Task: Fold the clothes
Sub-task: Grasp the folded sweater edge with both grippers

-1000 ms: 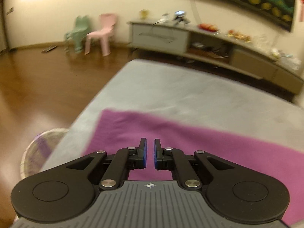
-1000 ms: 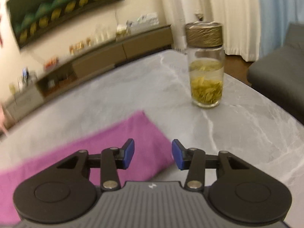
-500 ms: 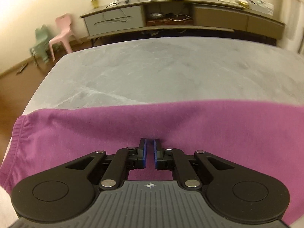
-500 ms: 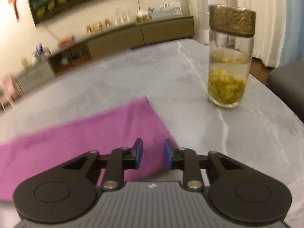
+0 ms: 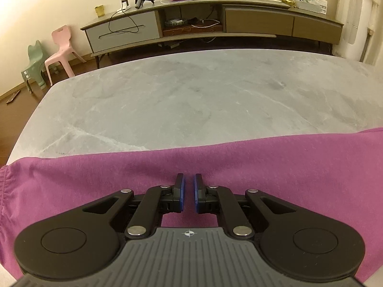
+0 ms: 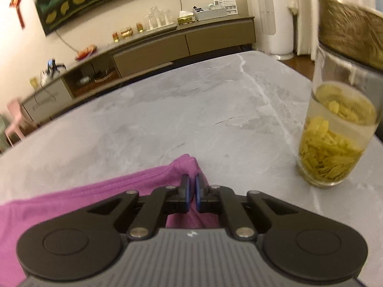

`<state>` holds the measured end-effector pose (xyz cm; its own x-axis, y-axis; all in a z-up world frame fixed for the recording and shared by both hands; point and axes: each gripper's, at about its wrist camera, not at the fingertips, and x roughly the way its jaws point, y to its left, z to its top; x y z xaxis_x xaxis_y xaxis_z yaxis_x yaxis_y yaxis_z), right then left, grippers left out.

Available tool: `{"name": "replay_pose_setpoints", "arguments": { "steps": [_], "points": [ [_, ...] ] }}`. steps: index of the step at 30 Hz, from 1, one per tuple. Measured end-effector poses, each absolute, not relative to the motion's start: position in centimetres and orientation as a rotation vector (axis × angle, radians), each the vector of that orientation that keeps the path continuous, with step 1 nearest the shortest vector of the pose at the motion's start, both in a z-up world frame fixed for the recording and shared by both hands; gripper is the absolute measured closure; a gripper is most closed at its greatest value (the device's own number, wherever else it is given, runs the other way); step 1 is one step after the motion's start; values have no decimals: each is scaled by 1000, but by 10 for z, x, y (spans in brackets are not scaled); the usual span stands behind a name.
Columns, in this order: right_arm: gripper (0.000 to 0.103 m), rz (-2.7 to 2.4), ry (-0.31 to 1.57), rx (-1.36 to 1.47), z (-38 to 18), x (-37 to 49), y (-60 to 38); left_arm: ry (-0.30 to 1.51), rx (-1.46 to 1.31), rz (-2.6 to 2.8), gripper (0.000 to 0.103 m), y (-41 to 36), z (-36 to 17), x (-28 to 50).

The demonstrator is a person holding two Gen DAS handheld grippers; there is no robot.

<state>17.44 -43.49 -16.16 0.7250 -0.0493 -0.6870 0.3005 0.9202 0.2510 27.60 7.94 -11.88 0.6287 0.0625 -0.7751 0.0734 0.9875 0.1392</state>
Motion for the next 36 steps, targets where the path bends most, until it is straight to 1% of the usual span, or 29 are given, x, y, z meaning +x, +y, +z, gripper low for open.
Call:
{"name": "replay_pose_setpoints", "arguments": {
  "steps": [1, 3, 4, 5, 6, 7, 8, 10, 11, 12, 13, 14, 15, 16, 17, 19, 20, 24, 26, 28, 29, 30, 32, 34, 35, 36],
  "points": [
    [97, -186, 728, 372, -163, 173, -437, 895, 156, 2, 96, 78, -117, 276],
    [87, -166, 710, 385, -161, 166, -441, 889, 126, 16, 96, 73, -108, 274],
    [75, -158, 705, 386, -158, 160, -443, 869, 96, 5, 96, 68, -99, 269],
    [55, -151, 680, 390, -151, 150, -447, 842, 61, -22, 96, 59, -88, 263],
    [46, -149, 676, 386, -150, 142, -449, 817, 37, -53, 95, 47, -77, 257],
    [42, -147, 675, 381, -149, 133, -450, 795, 13, -90, 95, 32, -67, 252],
    [43, -146, 674, 376, -148, 124, -452, 781, -10, -142, 95, 12, -60, 247],
    [44, -129, 712, 344, -154, 122, -447, 758, -55, -250, 87, -30, -46, 237],
    [52, -121, 731, 328, -158, 121, -445, 766, -70, -313, 81, -59, -44, 235],
    [56, -112, 751, 311, -161, 120, -442, 773, -85, -377, 74, -88, -41, 233],
    [66, -121, 745, 265, -162, 120, -436, 781, -93, -434, 70, -117, -39, 232],
    [75, -128, 743, 238, -162, 119, -433, 793, -80, -476, 60, -148, -40, 231],
    [78, -135, 742, 215, -161, 119, -430, 805, -66, -518, 56, -178, -41, 231],
    [87, -134, 738, 203, -161, 119, -429, 816, -50, -557, 55, -208, -42, 230],
    [92, -133, 726, 176, -159, 116, -423, 826, -27, -584, 55, -238, -44, 231],
    [93, -131, 697, 118, -155, 112, -412, 845, 21, -640, 53, -297, -47, 232],
    [93, -125, 671, 81, -150, 105, -406, 855, 44, -662, 49, -325, -50, 233],
    [93, -116, 584, -68, -137, 92, -377, 902, 134, -687, 43, -403, -69, 239],
    [93, -107, 573, -137, -137, 91, -365, 926, 188, -690, 43, -431, -81, 242],
    [93, -87, 567, -184, -138, 90, -356, 944, 238, -667, 44, -444, -95, 246],
    [93, -73, 562, -194, -139, 88, -353, 952, 262, -649, 47, -446, -102, 248],
    [93, -57, 556, -198, -139, 87, -352, 960, 286, -631, 70, -449, -109, 251],
    [93, -34, 547, -204, -139, 84, -350, 968, 287, -605, 91, -443, -118, 254],
    [92, -1, 549, -181, -138, 82, -355, 956, 222, -612, 94, -419, -114, 253],
    [87, 22, 550, -163, -138, 80, -358, 943, 176, -622, 94, -402, -109, 251],
    [84, 73, 551, -110, -134, 76, -365, 926, 127, -624, 94, -384, -103, 249]
  ]
}}
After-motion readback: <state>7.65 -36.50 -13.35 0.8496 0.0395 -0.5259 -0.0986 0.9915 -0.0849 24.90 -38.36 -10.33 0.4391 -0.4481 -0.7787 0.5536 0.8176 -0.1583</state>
